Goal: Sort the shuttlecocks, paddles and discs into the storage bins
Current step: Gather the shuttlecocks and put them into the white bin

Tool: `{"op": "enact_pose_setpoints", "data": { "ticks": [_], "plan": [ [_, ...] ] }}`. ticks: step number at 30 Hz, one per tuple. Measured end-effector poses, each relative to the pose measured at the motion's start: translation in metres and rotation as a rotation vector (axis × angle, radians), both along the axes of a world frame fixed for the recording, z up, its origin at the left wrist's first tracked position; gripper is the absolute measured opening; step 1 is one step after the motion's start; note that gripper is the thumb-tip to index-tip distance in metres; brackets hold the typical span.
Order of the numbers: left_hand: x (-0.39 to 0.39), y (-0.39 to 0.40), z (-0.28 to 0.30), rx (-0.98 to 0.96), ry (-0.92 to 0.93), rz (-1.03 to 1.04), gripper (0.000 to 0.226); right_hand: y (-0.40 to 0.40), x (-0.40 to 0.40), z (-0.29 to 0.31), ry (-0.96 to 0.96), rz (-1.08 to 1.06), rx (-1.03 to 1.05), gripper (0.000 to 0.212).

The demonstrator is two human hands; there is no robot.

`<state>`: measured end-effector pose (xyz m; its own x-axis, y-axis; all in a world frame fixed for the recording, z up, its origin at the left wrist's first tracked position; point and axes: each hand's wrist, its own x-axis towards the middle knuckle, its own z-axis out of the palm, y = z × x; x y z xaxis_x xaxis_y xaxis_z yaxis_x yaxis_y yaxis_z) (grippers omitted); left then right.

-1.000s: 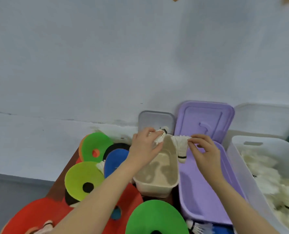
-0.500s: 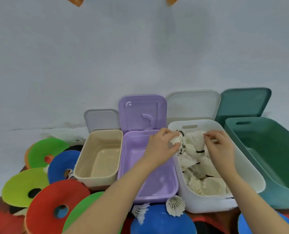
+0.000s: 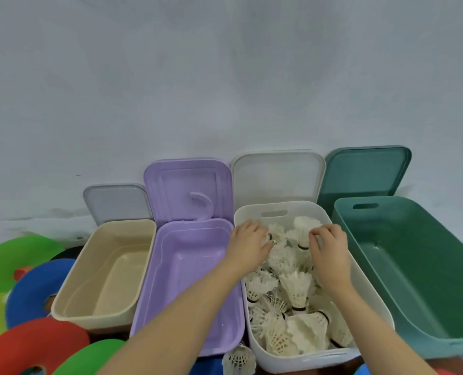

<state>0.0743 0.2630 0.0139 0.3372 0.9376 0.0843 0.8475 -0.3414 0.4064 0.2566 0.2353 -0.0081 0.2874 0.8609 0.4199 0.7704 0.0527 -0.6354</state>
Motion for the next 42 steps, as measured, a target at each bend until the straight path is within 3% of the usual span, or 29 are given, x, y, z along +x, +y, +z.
{"op": "enact_pose_setpoints", "data": {
  "ticks": [3,7,12,23,30,42],
  "plan": [
    [-0.006,0.002,-0.01,-0.016,0.119,-0.011,0.039,0.006,0.001,-0.011,-0.09,0.135,-0.185,0.029],
    [-0.016,-0.004,-0.011,-0.016,0.106,0.001,0.039,0.003,0.006,-0.018,-0.185,0.255,-0.4,0.041],
    [-0.03,-0.023,0.012,0.047,0.125,0.028,0.043,-0.011,0.0,0.0,-0.229,0.192,-0.204,0.03],
    [-0.105,-0.089,0.055,0.231,0.157,0.111,0.044,-0.051,-0.082,0.044,-0.251,0.402,0.011,0.024],
    [-0.182,-0.125,0.052,0.219,0.14,0.283,0.04,-0.062,-0.166,0.044,-0.16,0.599,-0.015,0.021],
    [-0.355,-0.134,0.024,0.135,0.107,0.443,0.041,-0.055,-0.333,0.032,-0.128,0.687,-0.106,0.016]
  ]
}}
